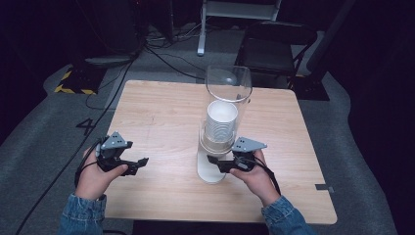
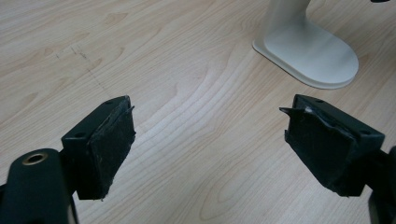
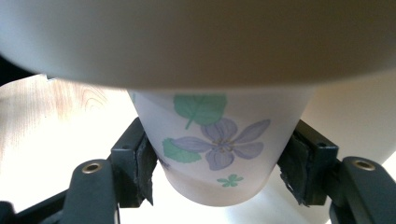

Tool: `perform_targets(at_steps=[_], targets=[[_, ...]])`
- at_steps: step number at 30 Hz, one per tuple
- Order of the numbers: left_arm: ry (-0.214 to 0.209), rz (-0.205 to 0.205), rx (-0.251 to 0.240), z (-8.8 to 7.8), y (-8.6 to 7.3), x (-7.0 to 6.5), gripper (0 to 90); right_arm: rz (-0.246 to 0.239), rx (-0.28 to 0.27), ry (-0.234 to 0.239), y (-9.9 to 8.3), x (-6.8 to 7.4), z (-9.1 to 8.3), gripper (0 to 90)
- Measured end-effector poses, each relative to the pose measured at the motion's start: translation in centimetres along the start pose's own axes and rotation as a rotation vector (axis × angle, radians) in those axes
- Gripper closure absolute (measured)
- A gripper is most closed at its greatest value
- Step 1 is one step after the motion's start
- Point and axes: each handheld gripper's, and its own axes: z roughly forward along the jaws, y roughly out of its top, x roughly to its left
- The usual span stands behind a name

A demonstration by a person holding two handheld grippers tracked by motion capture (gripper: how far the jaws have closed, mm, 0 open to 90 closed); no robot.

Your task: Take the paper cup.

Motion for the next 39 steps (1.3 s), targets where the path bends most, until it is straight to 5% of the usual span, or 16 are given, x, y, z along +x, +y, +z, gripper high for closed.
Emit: perform_targets(at_steps=[28,39], targets=[[-0.003,-0.004,0.001,0.1,-0.1,0.1,15.5,0.045,0.03,-0.024,0.0,0.8,-0.5,35.7],[-0.002,-0.012,-0.006,0.0,-0.1,0.1,15.5,0.038,0.121,-0.027,-1.4,0.6,0.2,36.2]])
